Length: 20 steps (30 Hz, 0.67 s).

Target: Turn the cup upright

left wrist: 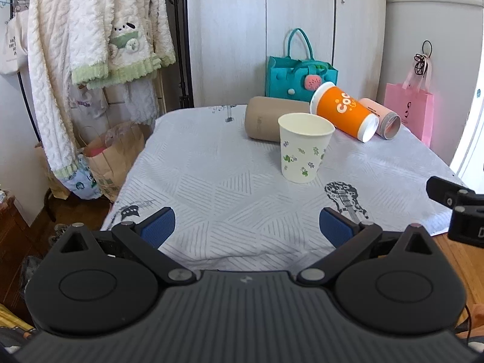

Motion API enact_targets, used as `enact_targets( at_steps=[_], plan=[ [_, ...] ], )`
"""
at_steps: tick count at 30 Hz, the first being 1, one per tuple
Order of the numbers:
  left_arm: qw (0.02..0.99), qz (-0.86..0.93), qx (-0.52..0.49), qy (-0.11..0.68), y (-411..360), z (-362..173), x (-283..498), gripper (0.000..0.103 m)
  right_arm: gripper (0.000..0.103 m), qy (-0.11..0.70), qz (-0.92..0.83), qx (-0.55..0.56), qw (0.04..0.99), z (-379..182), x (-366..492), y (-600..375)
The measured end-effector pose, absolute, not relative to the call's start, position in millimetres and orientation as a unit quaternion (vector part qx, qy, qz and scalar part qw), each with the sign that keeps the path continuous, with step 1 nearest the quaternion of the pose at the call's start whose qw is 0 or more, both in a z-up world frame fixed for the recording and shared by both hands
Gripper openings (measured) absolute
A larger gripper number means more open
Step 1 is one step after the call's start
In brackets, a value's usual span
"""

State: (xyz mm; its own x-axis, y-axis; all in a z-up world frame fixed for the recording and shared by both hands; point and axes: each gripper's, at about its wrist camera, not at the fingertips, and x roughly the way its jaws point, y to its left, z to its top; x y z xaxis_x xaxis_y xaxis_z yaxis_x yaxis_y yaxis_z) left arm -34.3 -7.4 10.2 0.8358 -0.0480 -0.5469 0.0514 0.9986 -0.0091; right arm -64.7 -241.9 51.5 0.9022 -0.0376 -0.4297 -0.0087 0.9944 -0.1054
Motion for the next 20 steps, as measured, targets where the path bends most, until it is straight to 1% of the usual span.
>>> enact_targets(
  at_steps=[20],
  plan=[
    [0.959, -0.038, -0.009, 0.28, -7.8, 9.1, -37.2, 0.103, 0.103, 0.222, -0.013, -0.024, 0.975, 46.8, -61.0, -252.0]
  ],
)
